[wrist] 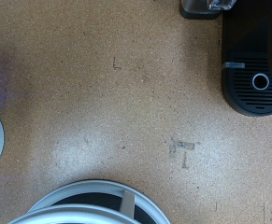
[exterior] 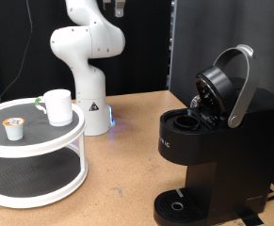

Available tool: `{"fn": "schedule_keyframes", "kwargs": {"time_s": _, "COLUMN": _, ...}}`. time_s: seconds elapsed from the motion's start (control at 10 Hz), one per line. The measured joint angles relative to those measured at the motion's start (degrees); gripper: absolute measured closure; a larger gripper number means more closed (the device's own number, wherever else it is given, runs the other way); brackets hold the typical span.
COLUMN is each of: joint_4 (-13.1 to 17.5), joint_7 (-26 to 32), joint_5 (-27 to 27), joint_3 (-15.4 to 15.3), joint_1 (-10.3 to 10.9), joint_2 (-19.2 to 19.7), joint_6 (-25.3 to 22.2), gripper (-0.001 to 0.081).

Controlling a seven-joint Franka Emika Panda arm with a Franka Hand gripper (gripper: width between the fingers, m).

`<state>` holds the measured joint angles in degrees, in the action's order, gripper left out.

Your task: Make a cup of coffee with the keurig machine

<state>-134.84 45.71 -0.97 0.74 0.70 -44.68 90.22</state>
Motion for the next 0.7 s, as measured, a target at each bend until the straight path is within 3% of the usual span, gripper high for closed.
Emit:
{"fn": "schedule_keyframes", "kwargs": {"time_s": 0.2, "joint_4": -0.31, "joint_7": 3.42, "joint_5": -1.44, "joint_3": 1.96, "joint_1": 0.04, "joint_2": -0.14, "joint_6": 1.37, "gripper": 0.0008}}
{"fn": "schedule_keyframes", "kwargs": {"time_s": 0.4, "joint_4": -1.40, "joint_7": 8.52, "joint_5": -1.59, "joint_3": 6.70, "joint_1": -0.08, "joint_2": -1.13, "joint_6": 4.02, "gripper": 0.0008}}
{"fn": "schedule_keyframes", "kwargs": {"time_s": 0.7, "joint_4": -0.85, "joint_7": 13.85, "joint_5": 1.98, "joint_3": 12.27, "joint_1": -1.43, "joint_2": -1.27, "joint_6": 3.15, "gripper": 0.0008}}
